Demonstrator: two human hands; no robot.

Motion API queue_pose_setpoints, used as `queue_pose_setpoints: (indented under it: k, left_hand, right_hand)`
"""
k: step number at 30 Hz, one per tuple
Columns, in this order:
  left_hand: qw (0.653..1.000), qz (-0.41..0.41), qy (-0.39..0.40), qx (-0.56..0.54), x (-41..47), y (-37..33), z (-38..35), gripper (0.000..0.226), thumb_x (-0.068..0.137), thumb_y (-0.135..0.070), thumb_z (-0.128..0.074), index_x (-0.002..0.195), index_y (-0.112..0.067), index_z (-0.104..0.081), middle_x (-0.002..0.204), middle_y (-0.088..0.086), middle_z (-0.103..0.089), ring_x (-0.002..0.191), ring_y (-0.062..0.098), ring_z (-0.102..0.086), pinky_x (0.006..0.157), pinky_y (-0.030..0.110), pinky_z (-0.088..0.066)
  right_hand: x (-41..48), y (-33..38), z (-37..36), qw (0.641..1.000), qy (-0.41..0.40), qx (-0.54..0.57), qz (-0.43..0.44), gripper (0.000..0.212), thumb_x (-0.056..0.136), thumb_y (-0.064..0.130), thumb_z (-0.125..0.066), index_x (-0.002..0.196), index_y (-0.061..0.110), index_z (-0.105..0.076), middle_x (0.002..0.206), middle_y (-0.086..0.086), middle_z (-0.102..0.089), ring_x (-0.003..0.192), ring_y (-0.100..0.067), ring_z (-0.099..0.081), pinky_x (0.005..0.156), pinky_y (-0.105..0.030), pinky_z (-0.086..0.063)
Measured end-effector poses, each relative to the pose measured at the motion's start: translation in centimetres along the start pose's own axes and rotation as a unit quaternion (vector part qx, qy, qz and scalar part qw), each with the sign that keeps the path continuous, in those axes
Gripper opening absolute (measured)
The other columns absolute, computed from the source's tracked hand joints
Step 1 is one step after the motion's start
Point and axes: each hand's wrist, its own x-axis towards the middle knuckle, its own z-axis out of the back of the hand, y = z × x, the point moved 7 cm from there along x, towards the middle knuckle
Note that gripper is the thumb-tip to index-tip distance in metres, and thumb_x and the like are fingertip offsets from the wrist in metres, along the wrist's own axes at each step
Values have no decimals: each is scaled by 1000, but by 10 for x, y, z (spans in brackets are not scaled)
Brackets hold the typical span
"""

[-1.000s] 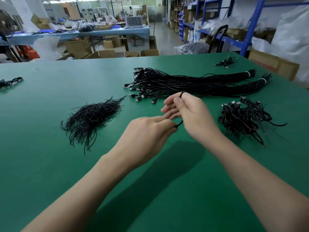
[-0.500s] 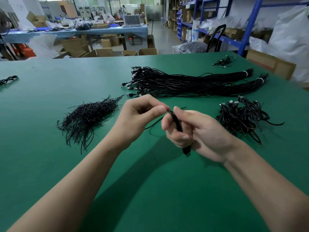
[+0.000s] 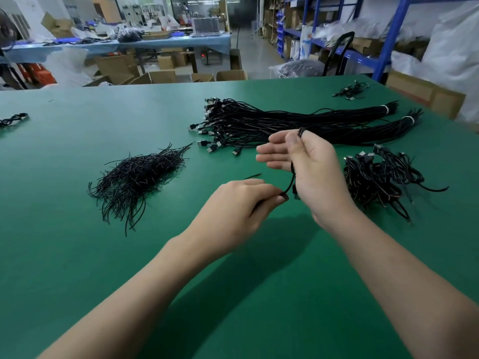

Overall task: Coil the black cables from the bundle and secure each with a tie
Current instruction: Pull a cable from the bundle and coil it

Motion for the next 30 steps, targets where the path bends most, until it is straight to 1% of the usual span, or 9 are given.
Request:
queue_pose_setpoints:
  k: [5, 8, 11, 15, 18, 23, 26, 28, 30]
  left_hand:
    - [997, -19, -77, -1, 8, 6, 39, 10, 88, -23, -78, 81, -17, -75, 70, -12, -56, 64, 7, -50, 61, 21, -37]
    - [992, 7, -83, -95, 11, 18, 45, 11, 82, -20, -83, 78, -14, -75, 69, -5, -65, 64, 11, -57, 58, 17, -40]
    - [966, 64, -75, -240, 8, 36, 33, 11, 81, -15, -82, 79, -9, -74, 71, 4, -71, 67, 11, -63, 62, 26, -48]
    - [938, 88, -102, -320, 0, 54, 20, 10, 88, -22, -74, 87, -11, -76, 85, 11, -75, 78, 16, -65, 74, 31, -52]
    - [929, 118, -113, -331, -5, 62, 6, 13, 97, -17, -64, 97, -21, -76, 78, 7, -70, 72, 13, -55, 68, 30, -45]
    - [959, 127, -45, -247, -13, 51, -27, 29, 103, -18, -57, 86, -39, -67, 66, -14, -56, 61, 6, -40, 59, 27, -34]
    - [987, 59, -11, -150, -14, 34, -32, 27, 104, -18, -54, 81, -28, -65, 67, -11, -56, 60, 6, -46, 61, 23, -36]
    - [994, 34, -11, -103, -14, 30, -32, 18, 103, -18, -56, 96, -11, -72, 71, -6, -57, 64, 10, -51, 64, 24, -40]
    - [997, 17, -36, -71, -14, 27, -27, 18, 101, -19, -59, 103, -10, -74, 75, -9, -58, 67, 10, -53, 66, 24, -43]
  right_hand:
    - [-15, -24, -12, 971, 103, -214, -26, 37, 109, 21, -41, 78, 9, -59, 61, -1, -68, 49, -8, -57, 52, -22, -43]
    - [-25, -37, -23, 975, 180, -78, -107, 46, 110, 31, -34, 78, 14, -62, 52, -1, -56, 44, -9, -38, 48, -19, -32]
    - [-35, -40, -30, 954, 244, 57, -166, 55, 103, 48, -33, 81, 12, -69, 48, 1, -45, 45, -10, -32, 47, -19, -24]
    - [-45, -38, -34, 900, 301, 215, -229, 42, 103, 32, -34, 88, 10, -66, 54, 2, -40, 50, -11, -29, 49, -22, -26]
    - [-38, -27, -31, 897, 276, 284, -195, 34, 105, 23, -34, 93, 9, -63, 56, 4, -40, 50, -10, -29, 50, -23, -23]
    - [-15, -14, -24, 914, 135, 358, -139, 27, 107, 22, -36, 104, 8, -59, 66, 4, -59, 54, -8, -49, 52, -18, -42]
    - [-4, -15, -17, 960, 67, 255, -93, 30, 110, 20, -32, 105, 7, -58, 80, -3, -74, 68, -13, -68, 62, -22, -52]
    - [0, -16, -15, 990, 51, 120, -55, 31, 111, 16, -30, 102, 6, -58, 85, -9, -76, 75, -19, -73, 67, -26, -56]
    - [0, -18, -14, 998, 49, -23, -20, 31, 111, 14, -32, 98, 7, -59, 87, -12, -75, 76, -22, -74, 69, -30, -57]
